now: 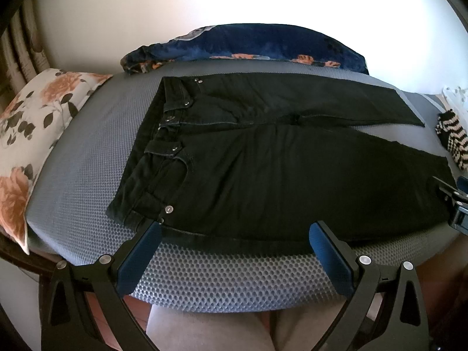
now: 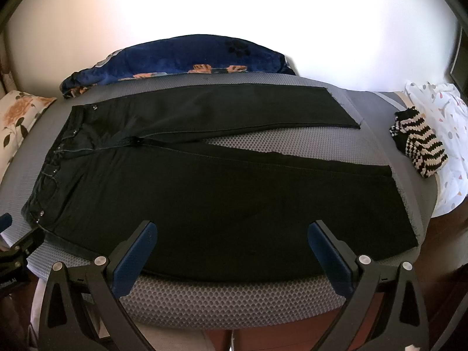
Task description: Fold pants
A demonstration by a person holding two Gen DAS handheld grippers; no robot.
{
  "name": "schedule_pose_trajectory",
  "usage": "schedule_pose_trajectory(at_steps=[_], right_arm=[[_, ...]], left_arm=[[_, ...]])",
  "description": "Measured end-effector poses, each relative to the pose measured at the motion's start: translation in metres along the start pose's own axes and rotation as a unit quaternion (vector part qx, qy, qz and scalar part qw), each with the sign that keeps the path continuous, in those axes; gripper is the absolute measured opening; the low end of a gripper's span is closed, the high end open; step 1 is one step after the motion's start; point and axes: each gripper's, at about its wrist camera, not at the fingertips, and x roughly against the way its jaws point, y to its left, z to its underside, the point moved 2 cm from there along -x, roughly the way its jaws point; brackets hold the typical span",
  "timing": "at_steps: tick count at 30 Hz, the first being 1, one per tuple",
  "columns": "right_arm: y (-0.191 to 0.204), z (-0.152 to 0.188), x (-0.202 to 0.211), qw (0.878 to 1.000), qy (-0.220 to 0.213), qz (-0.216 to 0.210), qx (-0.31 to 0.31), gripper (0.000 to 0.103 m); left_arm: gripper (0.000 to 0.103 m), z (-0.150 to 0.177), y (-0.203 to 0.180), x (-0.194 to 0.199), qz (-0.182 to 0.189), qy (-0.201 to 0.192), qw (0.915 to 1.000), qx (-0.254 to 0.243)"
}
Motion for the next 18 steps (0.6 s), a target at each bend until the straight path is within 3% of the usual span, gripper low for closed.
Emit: schedule_pose_trajectory(at_steps=[13, 18], right_arm=[[0.000, -0.007, -0.009, 1.000, 0.007, -0.013, 0.001, 0.102], [0.001, -0.012, -0.014, 0.999, 0.008, -0.051, -0.003, 0.102]], left_arm=[[0.100, -0.007, 0.007, -0.004, -0.003, -0.001, 1.0000, 0.009], [0.100, -0.022, 0.022, -0.013, 0.006, -0.004, 0.9998, 0.020]])
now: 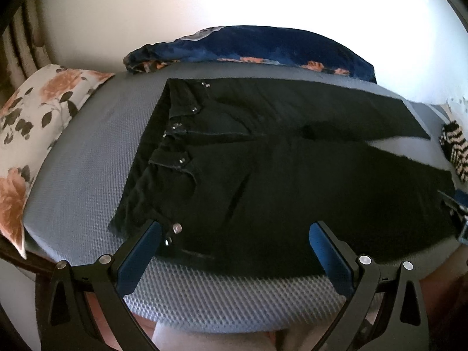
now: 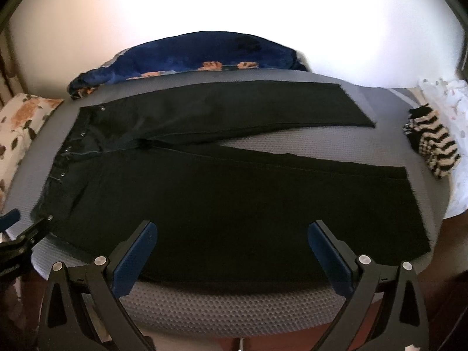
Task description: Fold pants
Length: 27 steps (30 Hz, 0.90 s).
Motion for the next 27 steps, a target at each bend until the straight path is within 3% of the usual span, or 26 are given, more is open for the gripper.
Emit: schedule_pose_trajectory(at_steps=[3, 8, 13, 17, 22, 27], right_arm=[[0.002, -0.007, -0.004, 1.000, -0.005, -0.014, 0.002, 0.102], [0.008, -0.029, -0.015, 0.999, -0.012, -0.050, -0.002, 0.102], [0.018, -0.062, -0.035, 0.995, -0.011, -0.093, -0.013, 0.100], [0.030, -0.085, -0.062, 0.995, 0.002, -0.097, -0.014, 0.099], [0.048, -0.102, -0.094, 0.995, 0.022, -0.099, -0.007, 0.099], [0.063, -0.113, -0.129, 0.994, 0.048, -0.098, -0.001, 0.099]], left_arm=[[0.098, -0.016, 0.014, -0.008, -0.003, -0.007, 0.9999, 0.009], [0.079, -0.052, 0.050, -0.033, 0.000, -0.004, 0.9995, 0.032], [0.057, -0.096, 0.091, -0.067, 0.062, 0.003, 0.9959, 0.066], [0.052, -0.128, 0.120, -0.098, 0.112, 0.014, 0.9896, 0.089], [0.046, -0.163, 0.153, -0.147, 0.194, 0.037, 0.9696, 0.145], [0.042, -0.188, 0.182, -0.195, 0.271, 0.058, 0.9381, 0.208]])
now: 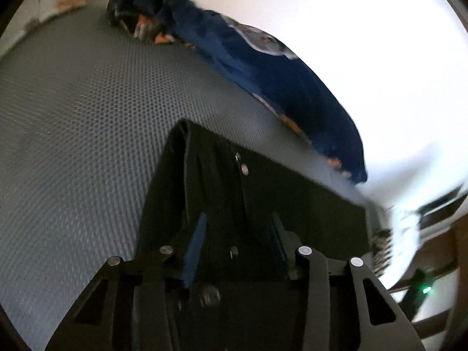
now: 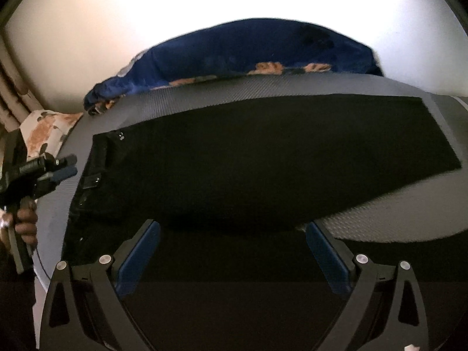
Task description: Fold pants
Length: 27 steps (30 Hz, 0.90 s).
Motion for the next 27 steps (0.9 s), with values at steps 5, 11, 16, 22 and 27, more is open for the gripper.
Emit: schedule_pose_trajectory(at_steps=[5, 11, 16, 22, 27], right_arm=[[0.005, -0.015, -0.028, 1.000, 0.017, 0.004, 0.001, 0.099], [0.010, -0.035, -0.048, 1.000, 0.022, 0.009, 0.008, 0.099], [0.016, -0.046, -0.061, 1.000, 0.023, 0.005, 0.012, 0.099], [0.023, -0.052, -0.071, 0.999, 0.021, 0.002, 0.027, 0.099], [0.025, -0.052, -0.081, 0.999, 0.029, -0.001, 0.026, 0.099]], left_arm=[[0.037, -0.027, 0.023, -0.020, 0.013, 0.010, 0.9997, 0.017], [0.030, -0.043, 0.036, -0.038, 0.056, 0.032, 0.9973, 0.035], [0.030, -0.052, 0.041, -0.041, 0.063, 0.036, 0.9966, 0.039], [0.030, -0.046, 0.046, -0.028, 0.049, 0.030, 0.9982, 0.019], [0.030, -0.049, 0.047, -0.036, 0.060, 0.037, 0.9973, 0.020]])
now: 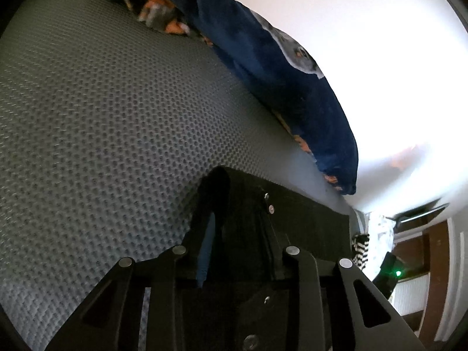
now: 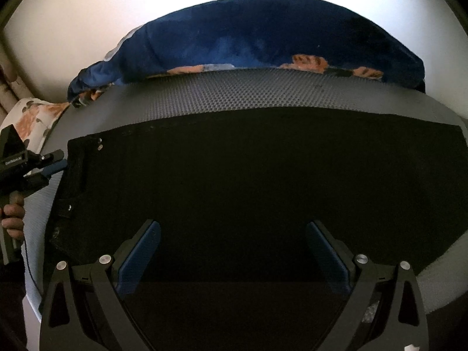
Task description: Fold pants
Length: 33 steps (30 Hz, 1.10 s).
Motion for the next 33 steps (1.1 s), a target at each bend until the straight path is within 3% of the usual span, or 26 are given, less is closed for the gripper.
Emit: schedule_pose_trajectory(at_steps=[10, 14, 17, 20, 22, 24, 25, 29, 33], right_arm=[[-0.004, -0.004, -0.003, 1.000, -0.003, 0.008, -0.002, 0.099], [-0.007, -0.008, -0.006, 1.000, -0.004, 0.009, -0.006, 0.099], [-0.009, -0.010, -0.008, 1.000, -0.006, 0.011, -0.004, 0.099], [-0.010, -0.013, -0.011, 1.000, -0.006, 0.012, 0.002, 0.099], [-0.011, -0.017, -0.013, 1.000, -0.006, 0.013, 0.009, 0.099], [-0.013, -0.021, -0.014, 1.000, -0.005, 0.012, 0.019, 0.099], [-0.015, -0.024, -0.013, 1.000, -0.004, 0.010, 0.029, 0.099], [-0.029, -0.037, -0.006, 0.998, -0.005, 0.008, 0.063, 0.099], [-0.047, -0.052, 0.003, 0.994, -0.013, 0.010, 0.109, 0.099]], left_arm=[[0.030, -0.015, -0.012, -0.028, 0.034, 0.008, 0.9993, -0.010], [0.021, -0.018, -0.016, -0.039, 0.054, 0.022, 0.9982, -0.013], [0.021, -0.019, -0.019, -0.044, 0.040, 0.021, 0.9985, -0.030], [0.021, -0.023, -0.018, -0.053, 0.030, 0.020, 0.9992, -0.016], [0.021, -0.022, -0.019, -0.054, 0.027, 0.010, 0.9995, -0.014], [0.010, -0.018, -0.025, -0.051, 0.004, -0.003, 0.9993, -0.037], [0.009, -0.016, -0.027, -0.047, 0.002, -0.010, 0.9991, -0.042], [0.008, -0.005, -0.052, -0.029, 0.015, -0.048, 0.9961, -0.072], [0.007, 0.009, -0.075, 0.002, 0.052, -0.071, 0.9910, -0.101]])
